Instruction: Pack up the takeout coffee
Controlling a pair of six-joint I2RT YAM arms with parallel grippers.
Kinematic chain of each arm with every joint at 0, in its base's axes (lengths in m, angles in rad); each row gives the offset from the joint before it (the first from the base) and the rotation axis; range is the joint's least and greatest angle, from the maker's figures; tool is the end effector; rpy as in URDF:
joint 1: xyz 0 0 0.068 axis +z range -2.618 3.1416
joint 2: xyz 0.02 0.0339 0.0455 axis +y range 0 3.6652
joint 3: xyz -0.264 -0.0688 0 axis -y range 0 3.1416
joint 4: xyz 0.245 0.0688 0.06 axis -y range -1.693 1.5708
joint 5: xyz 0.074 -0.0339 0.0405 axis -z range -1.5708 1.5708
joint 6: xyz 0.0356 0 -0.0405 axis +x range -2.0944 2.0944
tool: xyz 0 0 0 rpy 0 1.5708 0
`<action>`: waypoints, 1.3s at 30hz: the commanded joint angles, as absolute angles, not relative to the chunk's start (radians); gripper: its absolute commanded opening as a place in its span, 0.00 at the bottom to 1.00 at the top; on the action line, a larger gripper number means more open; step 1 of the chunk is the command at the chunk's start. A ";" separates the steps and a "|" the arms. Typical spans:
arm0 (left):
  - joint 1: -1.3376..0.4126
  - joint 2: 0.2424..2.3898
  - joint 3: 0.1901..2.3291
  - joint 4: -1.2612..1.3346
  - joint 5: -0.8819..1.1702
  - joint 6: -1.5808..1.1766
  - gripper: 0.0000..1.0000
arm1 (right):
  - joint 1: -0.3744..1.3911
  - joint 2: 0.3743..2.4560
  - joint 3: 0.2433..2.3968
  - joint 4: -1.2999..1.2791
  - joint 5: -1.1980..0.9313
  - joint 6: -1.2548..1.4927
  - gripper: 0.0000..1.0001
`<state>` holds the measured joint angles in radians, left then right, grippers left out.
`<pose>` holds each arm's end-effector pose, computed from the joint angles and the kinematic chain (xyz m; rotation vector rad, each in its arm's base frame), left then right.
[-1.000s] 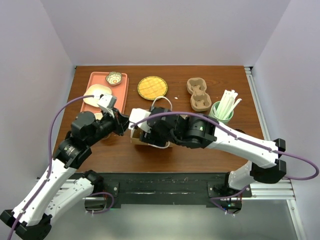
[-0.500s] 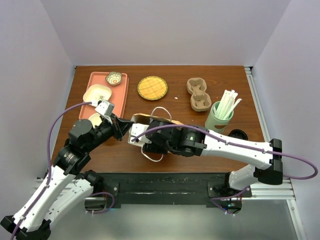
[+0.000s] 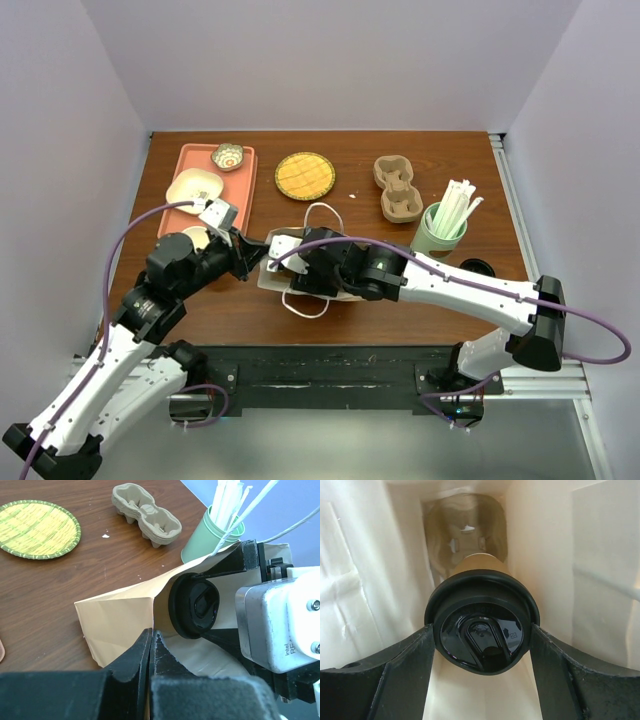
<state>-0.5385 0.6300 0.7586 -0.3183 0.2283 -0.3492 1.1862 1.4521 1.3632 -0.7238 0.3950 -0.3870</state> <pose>0.1235 -0.0832 0.3395 0.3447 1.8009 -0.8367 0.1296 0.2837 0.3361 -1.4982 1.7534 -0.0675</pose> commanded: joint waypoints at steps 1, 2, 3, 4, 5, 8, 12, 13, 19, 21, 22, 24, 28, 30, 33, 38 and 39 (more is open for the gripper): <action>-0.535 0.612 0.779 -0.319 0.238 -0.298 0.00 | 1.190 1.450 1.335 -0.678 0.379 -0.376 0.42; -0.535 0.604 0.776 -0.319 0.239 -0.296 0.00 | 1.190 1.456 1.330 -0.675 0.383 -0.374 0.42; -0.535 0.601 0.772 -0.322 0.239 -0.298 0.00 | 1.190 1.460 1.321 -0.673 0.387 -0.371 0.42; -0.535 0.600 0.764 -0.325 0.238 -0.299 0.00 | 1.190 1.469 1.316 -0.670 0.393 -0.364 0.41; -0.535 0.594 0.762 -0.339 0.235 -0.298 0.00 | 1.190 1.470 1.310 -0.654 0.403 -0.359 0.41; -0.537 0.583 0.761 -0.362 0.227 -0.290 0.00 | 1.190 1.466 1.263 -0.602 0.429 -0.356 0.41; -0.535 0.577 0.768 -0.379 0.227 -0.278 0.00 | 1.192 1.463 1.229 -0.562 0.482 -0.367 0.41; -0.537 0.575 0.767 -0.380 0.227 -0.278 0.00 | 1.190 1.462 1.232 -0.557 0.488 -0.371 0.41; -0.535 0.557 0.764 -0.399 0.229 -0.268 0.00 | 1.190 1.450 1.255 -0.584 0.482 -0.383 0.41; -0.535 0.560 0.765 -0.403 0.235 -0.259 0.00 | 1.190 1.454 1.258 -0.588 0.469 -0.382 0.41; -0.535 0.564 0.770 -0.406 0.238 -0.256 0.00 | 1.190 1.456 1.255 -0.588 0.454 -0.385 0.41; -0.535 0.569 0.773 -0.408 0.242 -0.245 0.00 | 1.192 1.474 1.249 -0.581 0.437 -0.397 0.41; -0.535 0.587 0.787 -0.411 0.242 -0.239 0.00 | 1.190 1.499 1.229 -0.551 0.428 -0.417 0.41; -0.535 0.594 0.795 -0.411 0.245 -0.238 0.00 | 1.190 1.508 1.233 -0.546 0.426 -0.417 0.41; -0.535 0.601 0.795 -0.419 0.252 -0.235 0.00 | 1.192 1.517 1.265 -0.561 0.423 -0.419 0.41; -0.535 0.591 0.782 -0.414 0.245 -0.238 0.00 | 1.192 1.502 1.336 -0.615 0.426 -0.431 0.41; -0.535 0.589 0.782 -0.416 0.241 -0.236 0.00 | 1.192 1.496 1.342 -0.623 0.431 -0.434 0.41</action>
